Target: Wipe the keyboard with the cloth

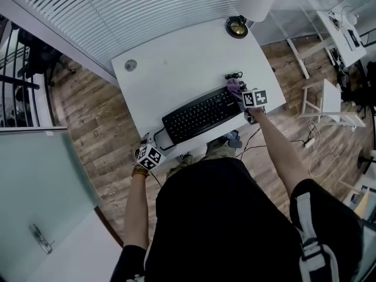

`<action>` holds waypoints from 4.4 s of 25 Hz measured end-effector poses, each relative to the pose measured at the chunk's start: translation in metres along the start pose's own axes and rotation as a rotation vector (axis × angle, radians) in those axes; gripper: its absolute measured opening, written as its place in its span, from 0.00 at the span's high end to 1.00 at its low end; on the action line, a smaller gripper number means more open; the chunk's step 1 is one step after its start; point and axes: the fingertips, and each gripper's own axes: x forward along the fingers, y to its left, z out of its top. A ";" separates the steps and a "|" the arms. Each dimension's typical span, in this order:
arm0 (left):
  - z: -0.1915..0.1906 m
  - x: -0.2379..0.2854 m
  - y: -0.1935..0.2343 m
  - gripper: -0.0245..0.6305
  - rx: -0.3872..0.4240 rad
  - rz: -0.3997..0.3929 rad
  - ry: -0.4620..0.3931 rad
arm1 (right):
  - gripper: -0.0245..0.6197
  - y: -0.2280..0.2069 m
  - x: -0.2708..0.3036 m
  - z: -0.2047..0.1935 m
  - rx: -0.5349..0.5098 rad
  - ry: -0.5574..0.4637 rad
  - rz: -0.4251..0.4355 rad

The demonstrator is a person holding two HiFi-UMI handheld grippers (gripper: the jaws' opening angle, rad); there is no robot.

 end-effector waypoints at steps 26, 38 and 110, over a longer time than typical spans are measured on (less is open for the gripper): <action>0.000 -0.001 -0.003 0.36 0.011 0.006 -0.005 | 0.80 0.033 0.004 -0.008 0.035 -0.066 -0.008; -0.001 -0.001 -0.002 0.36 0.009 0.007 -0.005 | 0.80 0.060 0.011 -0.012 -0.013 -0.058 -0.005; -0.003 0.000 -0.002 0.36 0.009 0.009 -0.001 | 0.81 0.337 0.070 -0.074 -0.599 0.100 0.367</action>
